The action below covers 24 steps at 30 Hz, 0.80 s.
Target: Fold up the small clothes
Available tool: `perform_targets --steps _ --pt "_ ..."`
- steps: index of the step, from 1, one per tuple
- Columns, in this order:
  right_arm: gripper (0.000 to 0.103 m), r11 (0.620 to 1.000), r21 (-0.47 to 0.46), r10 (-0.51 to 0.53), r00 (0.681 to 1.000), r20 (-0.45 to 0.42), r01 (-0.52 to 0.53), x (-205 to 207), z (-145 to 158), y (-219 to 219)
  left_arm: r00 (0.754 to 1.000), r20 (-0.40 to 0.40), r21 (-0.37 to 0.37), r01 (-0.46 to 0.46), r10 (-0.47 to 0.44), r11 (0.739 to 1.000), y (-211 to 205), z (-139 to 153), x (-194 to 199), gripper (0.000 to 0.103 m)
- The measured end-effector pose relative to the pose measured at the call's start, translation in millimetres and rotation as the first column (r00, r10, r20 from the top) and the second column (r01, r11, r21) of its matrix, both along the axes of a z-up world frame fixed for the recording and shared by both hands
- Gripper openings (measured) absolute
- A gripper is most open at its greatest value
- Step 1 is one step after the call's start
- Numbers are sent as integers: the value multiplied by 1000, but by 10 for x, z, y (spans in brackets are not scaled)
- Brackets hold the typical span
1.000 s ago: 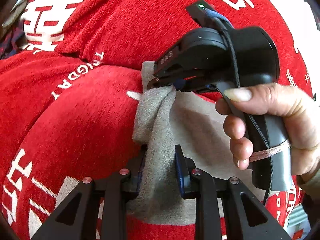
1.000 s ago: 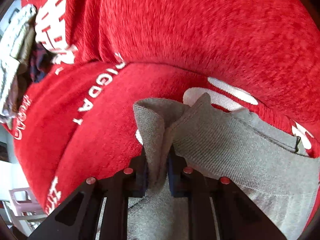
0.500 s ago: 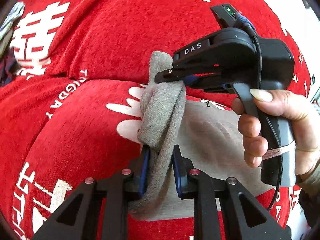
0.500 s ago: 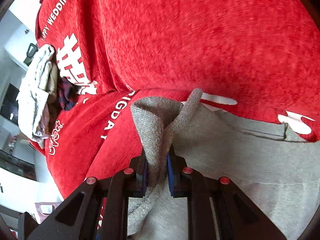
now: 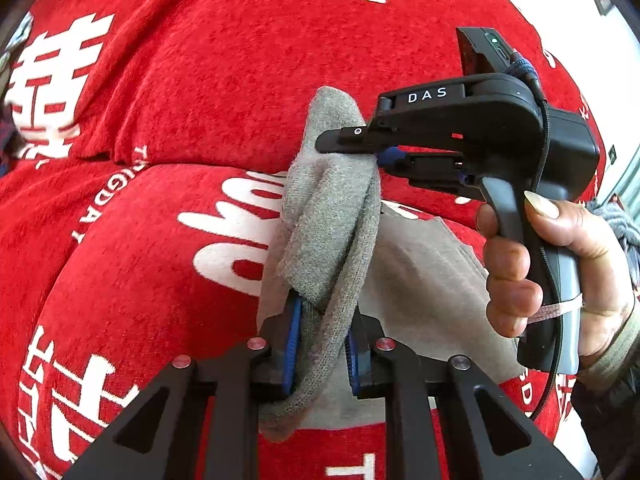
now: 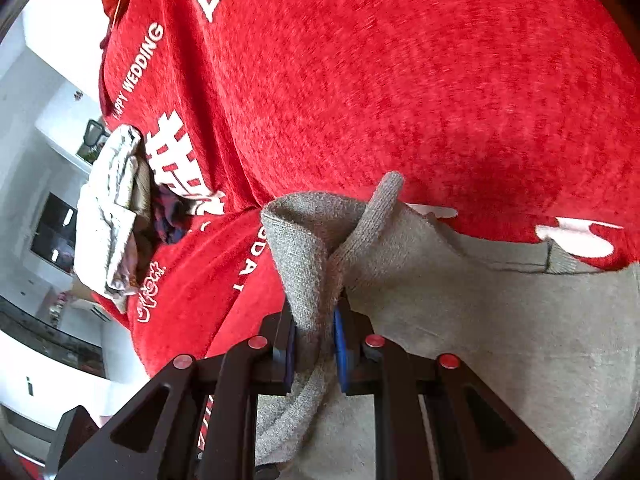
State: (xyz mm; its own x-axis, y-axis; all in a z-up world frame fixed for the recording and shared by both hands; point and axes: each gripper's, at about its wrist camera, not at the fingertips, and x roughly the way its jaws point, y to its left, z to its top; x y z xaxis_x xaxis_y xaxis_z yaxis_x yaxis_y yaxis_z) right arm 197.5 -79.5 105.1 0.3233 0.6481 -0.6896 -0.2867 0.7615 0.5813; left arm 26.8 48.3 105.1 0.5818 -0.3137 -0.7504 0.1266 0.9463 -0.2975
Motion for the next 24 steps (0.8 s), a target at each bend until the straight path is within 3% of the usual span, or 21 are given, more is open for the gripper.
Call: perform_targets --steps 7,15,24 --pt "17 1000 28 -13 1000 -3 13 -40 82 -429 998 14 48 63 -64 997 -446 131 -14 21" --pt "17 1000 22 20 997 -72 -19 56 59 -850 992 -11 117 126 -125 985 -985 165 53 21" --pt "17 999 30 24 999 -46 -23 -7 99 -1335 978 -20 160 209 -209 965 -1513 190 51 21"
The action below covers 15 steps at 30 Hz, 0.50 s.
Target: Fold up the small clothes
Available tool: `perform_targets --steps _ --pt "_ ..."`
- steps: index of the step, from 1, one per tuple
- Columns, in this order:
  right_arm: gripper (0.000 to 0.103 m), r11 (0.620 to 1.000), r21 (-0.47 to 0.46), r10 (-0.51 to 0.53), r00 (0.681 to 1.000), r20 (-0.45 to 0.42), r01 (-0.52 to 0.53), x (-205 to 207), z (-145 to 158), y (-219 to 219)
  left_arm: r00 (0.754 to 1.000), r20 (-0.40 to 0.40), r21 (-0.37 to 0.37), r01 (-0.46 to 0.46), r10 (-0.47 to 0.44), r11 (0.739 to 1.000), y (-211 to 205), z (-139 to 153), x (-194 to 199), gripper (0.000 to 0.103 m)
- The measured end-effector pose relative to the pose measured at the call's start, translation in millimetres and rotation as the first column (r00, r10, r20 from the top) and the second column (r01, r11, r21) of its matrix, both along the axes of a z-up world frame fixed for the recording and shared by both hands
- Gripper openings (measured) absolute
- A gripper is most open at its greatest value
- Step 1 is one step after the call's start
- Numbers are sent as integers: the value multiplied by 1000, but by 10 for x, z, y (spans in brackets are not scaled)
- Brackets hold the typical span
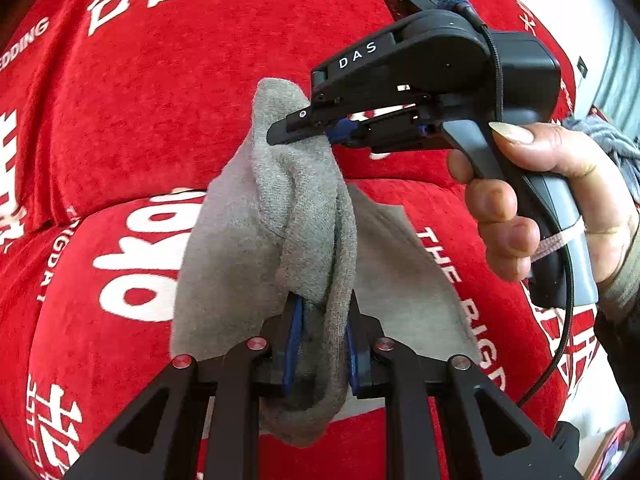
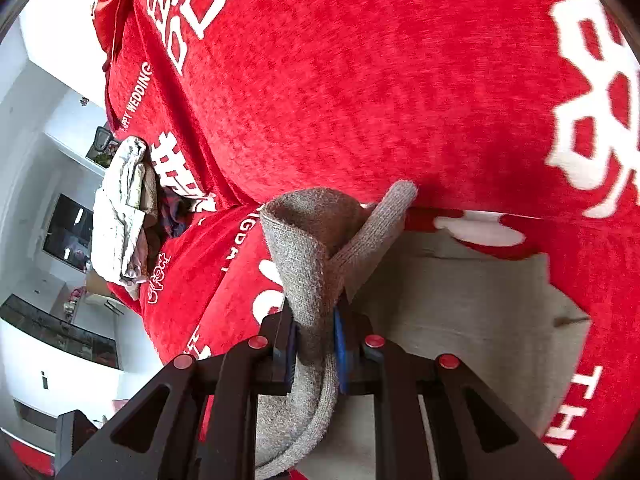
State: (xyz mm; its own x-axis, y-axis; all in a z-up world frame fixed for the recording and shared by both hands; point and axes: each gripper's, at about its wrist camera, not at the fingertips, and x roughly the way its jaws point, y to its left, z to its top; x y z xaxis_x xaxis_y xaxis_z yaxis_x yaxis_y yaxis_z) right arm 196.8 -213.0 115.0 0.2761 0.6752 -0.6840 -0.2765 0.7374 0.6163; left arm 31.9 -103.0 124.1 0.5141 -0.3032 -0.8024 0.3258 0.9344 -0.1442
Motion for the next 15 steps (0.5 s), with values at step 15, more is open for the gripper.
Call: perform_targets --steps 15 --pt "17 1000 16 -14 1000 11 14 -93 -72 -652 995 -19 52 96 -95 994 -799 -23 -81 21"
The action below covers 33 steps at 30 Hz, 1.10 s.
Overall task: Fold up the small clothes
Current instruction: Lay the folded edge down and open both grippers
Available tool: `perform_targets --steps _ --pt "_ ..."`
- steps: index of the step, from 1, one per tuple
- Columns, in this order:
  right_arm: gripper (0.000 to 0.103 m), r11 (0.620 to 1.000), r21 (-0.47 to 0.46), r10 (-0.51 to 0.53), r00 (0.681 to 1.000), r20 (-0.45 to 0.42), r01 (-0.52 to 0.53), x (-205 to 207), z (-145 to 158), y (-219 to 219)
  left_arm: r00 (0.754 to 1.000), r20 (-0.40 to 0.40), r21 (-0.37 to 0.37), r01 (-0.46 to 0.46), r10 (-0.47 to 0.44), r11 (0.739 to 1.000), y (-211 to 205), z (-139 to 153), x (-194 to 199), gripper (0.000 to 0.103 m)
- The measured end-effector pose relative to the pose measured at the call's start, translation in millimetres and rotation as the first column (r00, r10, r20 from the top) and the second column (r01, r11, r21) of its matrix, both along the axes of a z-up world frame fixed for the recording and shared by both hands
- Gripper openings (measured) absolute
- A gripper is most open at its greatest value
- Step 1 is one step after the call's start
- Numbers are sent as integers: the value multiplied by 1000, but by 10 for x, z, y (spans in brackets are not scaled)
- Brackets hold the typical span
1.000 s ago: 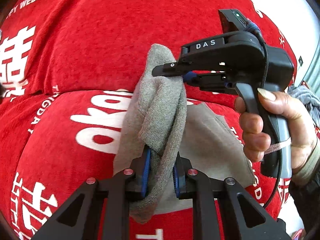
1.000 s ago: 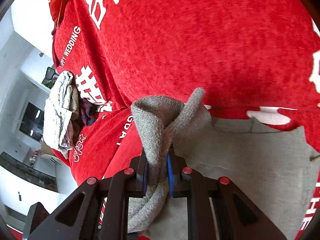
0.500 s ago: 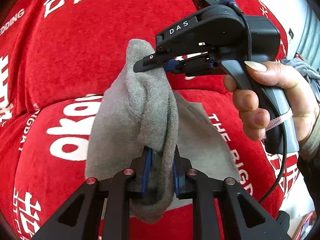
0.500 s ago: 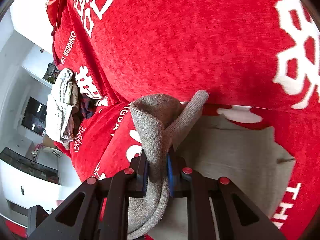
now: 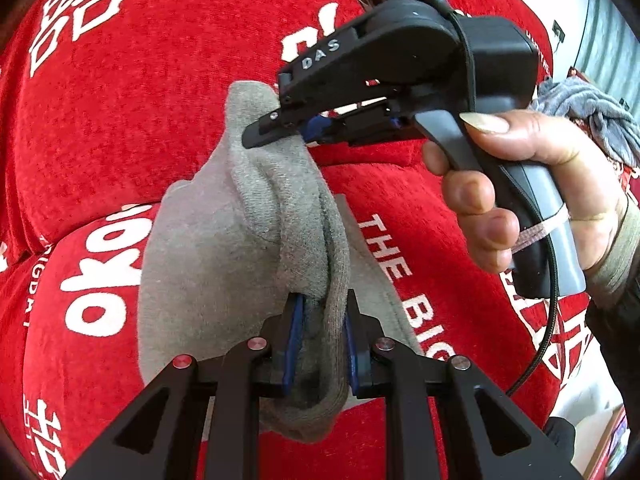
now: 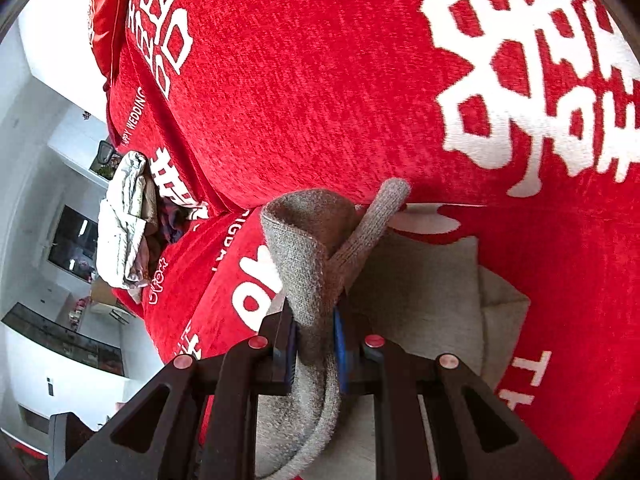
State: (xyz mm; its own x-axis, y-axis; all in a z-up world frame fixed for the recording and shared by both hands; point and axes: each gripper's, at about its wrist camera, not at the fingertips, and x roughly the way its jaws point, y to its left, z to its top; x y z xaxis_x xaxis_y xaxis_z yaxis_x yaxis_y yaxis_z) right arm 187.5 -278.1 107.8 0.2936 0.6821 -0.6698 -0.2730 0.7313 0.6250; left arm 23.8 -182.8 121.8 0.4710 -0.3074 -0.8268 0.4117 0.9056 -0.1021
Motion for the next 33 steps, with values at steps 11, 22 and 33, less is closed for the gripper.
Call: perform_targets --steps 11,22,33 --pt "17 998 -46 47 999 12 -46 41 -193 -200 995 -50 65 86 -83 994 -585 -206 -50 5" --pt "17 1000 27 -9 1000 -11 10 3 -529 -505 991 -105 114 89 -77 989 -785 -560 6 5" --pt "17 994 83 -71 997 -26 73 -80 -691 -811 989 -88 133 129 -118 983 -931 -543 -98 5"
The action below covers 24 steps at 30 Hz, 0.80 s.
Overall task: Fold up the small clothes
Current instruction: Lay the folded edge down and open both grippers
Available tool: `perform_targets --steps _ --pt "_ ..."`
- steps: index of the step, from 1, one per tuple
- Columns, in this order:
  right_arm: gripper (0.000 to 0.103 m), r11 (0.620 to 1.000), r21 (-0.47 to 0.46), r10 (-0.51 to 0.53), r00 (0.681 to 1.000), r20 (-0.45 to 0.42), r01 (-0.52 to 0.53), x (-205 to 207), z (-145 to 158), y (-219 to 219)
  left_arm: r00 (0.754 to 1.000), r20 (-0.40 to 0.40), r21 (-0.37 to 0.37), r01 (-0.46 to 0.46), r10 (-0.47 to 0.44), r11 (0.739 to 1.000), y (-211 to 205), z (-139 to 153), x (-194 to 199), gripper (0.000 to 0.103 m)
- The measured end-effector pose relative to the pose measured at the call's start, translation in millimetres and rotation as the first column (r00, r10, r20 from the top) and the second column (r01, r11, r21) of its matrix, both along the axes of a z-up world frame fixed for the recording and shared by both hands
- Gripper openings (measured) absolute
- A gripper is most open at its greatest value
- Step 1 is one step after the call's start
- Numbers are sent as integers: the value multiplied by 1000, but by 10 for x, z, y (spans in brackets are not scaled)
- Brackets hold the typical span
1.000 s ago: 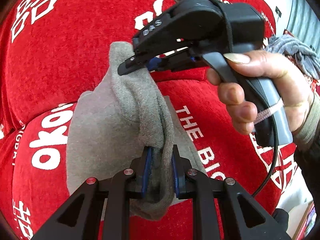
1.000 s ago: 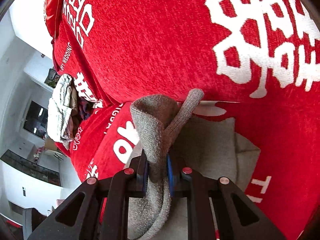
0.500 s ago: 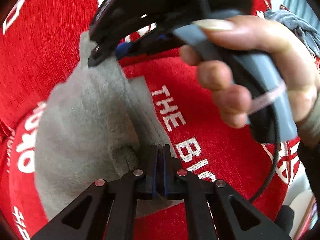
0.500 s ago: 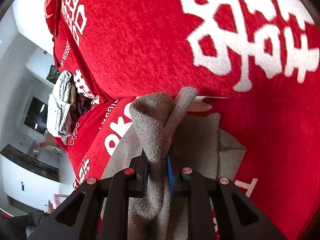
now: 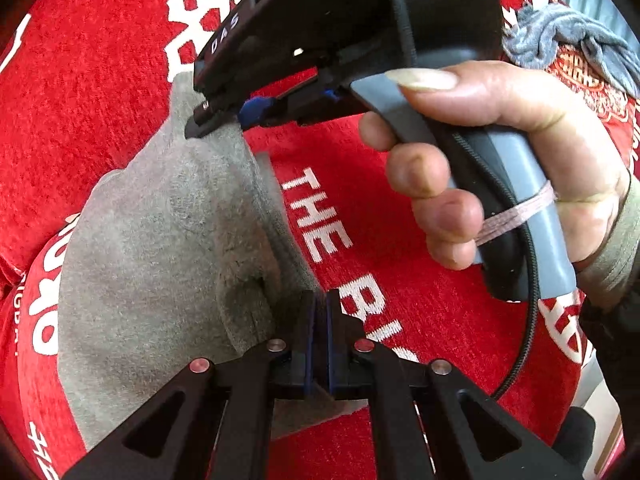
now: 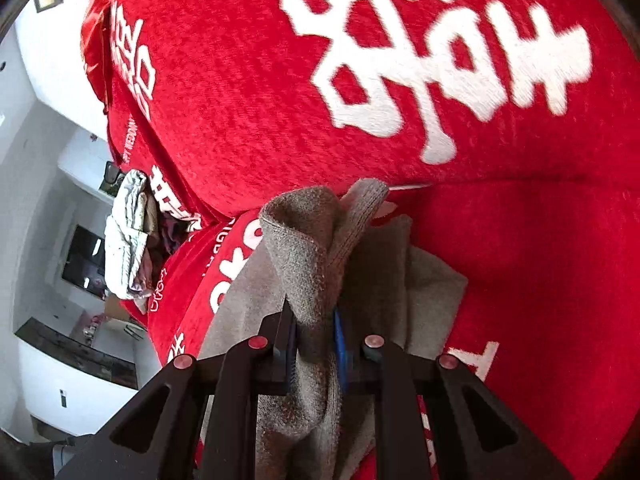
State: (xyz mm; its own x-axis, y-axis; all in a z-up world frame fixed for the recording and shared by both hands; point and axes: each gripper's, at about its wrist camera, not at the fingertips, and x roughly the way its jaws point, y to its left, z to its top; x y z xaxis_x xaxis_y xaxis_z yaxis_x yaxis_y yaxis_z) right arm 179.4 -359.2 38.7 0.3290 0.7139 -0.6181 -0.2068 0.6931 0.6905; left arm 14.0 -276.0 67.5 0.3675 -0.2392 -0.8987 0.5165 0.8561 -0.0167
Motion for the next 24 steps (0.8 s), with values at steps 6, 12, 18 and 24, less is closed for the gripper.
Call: perform_targets --steps 6,12,18,24 --pt "17 999 -5 -37 999 -40 37 -1 -224 -38 1000 -18 -12 -3 3 1000 39 -86 102 5" --pt "36 993 -64 -105 992 -76 100 -24 -241 -93 998 -69 -89 -14 8 996 214 22 134 6" --pt "63 977 -47 -209 977 -31 207 -249 91 -325 989 -148 -189 -17 -11 982 562 123 4 6" --pt "70 995 64 -80 993 82 75 -432 518 -10 980 -187 -310 3 -64 951 935 351 -198 6"
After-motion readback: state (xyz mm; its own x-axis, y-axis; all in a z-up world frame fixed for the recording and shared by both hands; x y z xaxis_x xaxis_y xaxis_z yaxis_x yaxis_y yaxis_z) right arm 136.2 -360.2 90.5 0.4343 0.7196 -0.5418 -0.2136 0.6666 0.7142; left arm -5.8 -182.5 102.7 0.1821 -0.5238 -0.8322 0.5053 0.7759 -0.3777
